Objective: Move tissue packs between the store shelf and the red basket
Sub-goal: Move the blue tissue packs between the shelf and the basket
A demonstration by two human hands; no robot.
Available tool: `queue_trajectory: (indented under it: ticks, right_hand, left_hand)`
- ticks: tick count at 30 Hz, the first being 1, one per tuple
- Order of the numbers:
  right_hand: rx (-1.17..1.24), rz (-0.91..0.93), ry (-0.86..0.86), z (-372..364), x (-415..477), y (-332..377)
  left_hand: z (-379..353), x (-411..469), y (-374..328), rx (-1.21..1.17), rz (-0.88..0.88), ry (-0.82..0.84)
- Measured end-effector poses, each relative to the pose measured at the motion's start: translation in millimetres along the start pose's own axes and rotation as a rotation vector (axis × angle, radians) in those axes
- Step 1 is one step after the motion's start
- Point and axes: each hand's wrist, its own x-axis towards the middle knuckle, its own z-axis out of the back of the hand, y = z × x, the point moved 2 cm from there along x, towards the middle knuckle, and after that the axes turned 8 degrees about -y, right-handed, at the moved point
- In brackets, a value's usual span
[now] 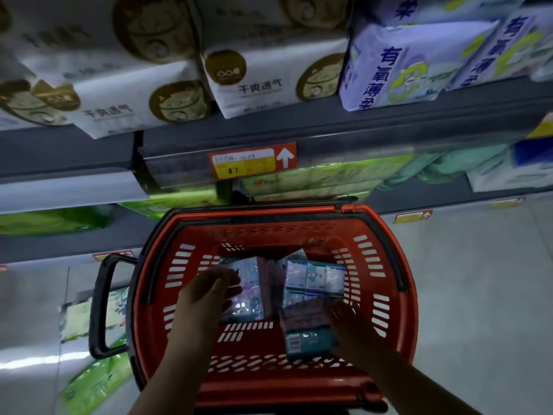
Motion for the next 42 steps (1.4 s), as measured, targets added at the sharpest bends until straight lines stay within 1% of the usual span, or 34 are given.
queue_trajectory:
  ticks: [2,4,6,8,12,18,21,25,29,33,38,40,42]
  right_hand:
    - [-0.042,0.093,-0.013,2.9,-2.7,2.3]
    - [-0.06,0.111,-0.111,-7.5,-6.0,-1.1]
    - [-0.053,0.093,-0.084,-8.7,-6.2,0.7]
    - [-0.09,0.101,-0.124,-10.1,-4.4,3.6]
    - [-0.113,0.046,-0.2,-12.6,1.9,8.6]
    - [-0.136,-0.008,-0.162,-14.0,2.3,12.6]
    - [-0.058,-0.028,-0.222,-6.0,-3.8,5.8]
    - [0.174,-0.029,-0.255,17.8,-20.4,-6.0]
    - [0.513,-0.173,-0.199,63.5,-34.4,-10.4]
    - [0.975,-0.287,-0.124,103.1,-45.1,-8.6]
    - [1.353,-0.428,-0.111,131.3,-58.9,-0.9]
    - [1.495,-0.425,-0.073,145.7,-68.6,7.9]
    - [1.636,-0.372,-0.035,161.9,-79.7,19.4]
  left_hand:
    - [-1.1,-1.4,2.1,0.003,-0.004,0.004]
    - [-1.4,-2.2,3.9,0.008,-0.002,0.005]
    - [-2.0,-2.5,6.2,0.023,-0.002,0.009]
    - [-1.7,-3.0,7.8,0.031,0.004,0.009]
    - [-2.9,-3.0,11.2,0.046,0.004,0.009]
    - [-4.5,-6.4,14.3,0.046,0.023,0.013]
    - [-1.6,-9.0,13.9,0.056,0.02,0.014]
    - [5.9,-13.6,10.3,0.056,0.024,0.032]
    - [12.8,-18.3,6.5,0.049,0.013,0.03]
    - [18.6,-32.4,-2.4,0.026,0.037,0.025]
    - [30.9,-51.1,-20.4,-0.01,0.041,0.065]
    - [36.3,-60.4,-29.9,-0.009,0.018,0.08]
    - [40.2,-70.2,-41.0,-0.033,-0.004,0.104]
